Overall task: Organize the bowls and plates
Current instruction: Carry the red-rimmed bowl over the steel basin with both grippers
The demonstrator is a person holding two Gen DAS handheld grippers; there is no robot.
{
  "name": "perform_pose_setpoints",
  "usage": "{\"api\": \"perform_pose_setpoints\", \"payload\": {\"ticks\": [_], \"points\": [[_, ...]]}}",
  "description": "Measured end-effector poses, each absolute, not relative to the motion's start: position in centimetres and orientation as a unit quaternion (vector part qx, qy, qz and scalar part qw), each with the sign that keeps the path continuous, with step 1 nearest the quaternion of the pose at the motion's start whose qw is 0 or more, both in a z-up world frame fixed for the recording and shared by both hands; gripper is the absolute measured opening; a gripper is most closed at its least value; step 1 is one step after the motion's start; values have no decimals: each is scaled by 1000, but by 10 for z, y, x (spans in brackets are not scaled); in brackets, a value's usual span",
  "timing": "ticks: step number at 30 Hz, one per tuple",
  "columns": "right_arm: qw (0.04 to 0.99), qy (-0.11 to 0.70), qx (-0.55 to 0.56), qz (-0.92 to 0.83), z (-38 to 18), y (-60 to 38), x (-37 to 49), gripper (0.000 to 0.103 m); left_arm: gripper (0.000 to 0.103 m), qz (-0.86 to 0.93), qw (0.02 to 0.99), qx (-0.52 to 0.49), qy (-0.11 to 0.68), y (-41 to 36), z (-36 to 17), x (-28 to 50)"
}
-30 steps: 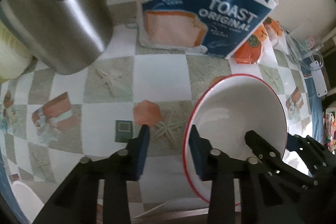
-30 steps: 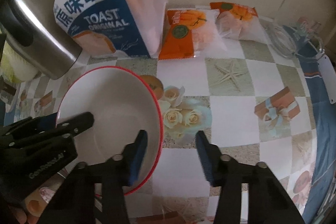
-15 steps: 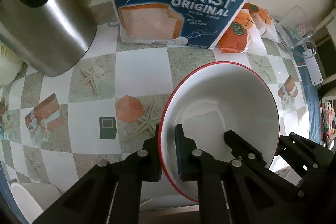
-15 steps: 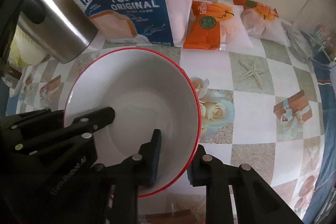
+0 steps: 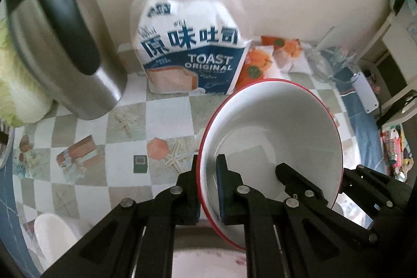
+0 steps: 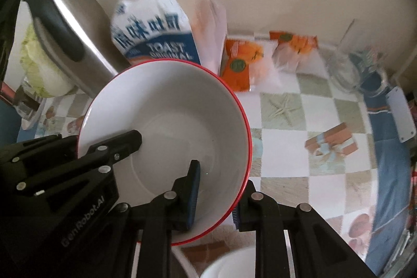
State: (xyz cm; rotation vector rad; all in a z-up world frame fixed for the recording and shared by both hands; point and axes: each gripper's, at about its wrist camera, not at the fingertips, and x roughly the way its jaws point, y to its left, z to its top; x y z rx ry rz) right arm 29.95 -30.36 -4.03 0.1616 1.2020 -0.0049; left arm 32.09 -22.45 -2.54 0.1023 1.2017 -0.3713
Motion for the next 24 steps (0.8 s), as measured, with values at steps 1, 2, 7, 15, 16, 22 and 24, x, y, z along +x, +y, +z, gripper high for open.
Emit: {"api": "perform_pose_setpoints", "payload": {"ticks": [1,2,7,15,16,22,24], "points": [[824,562,73,-3,-34,-302,295,23,10,-173,810,47,558,-223,-20,317],[827,558,71,-2,-27,-301,290,23,9,-172,813,49,555,-220,-14,311],[834,548,61,5,-4,-292,268,23,10,-169,819,43,547,-206,3,288],[838,545,34,20,13,-265,222,23,12,-161,825,9,542,-169,5,241],[837,545,28,22,13,-260,216,23,12,-159,825,6,542,-166,4,236],[835,548,23,41,4,-233,184,23,12,-137,827,-2,545,-140,-6,201],[831,553,23,50,0,-225,175,23,12,-134,824,-4,550,-134,-10,194]]}}
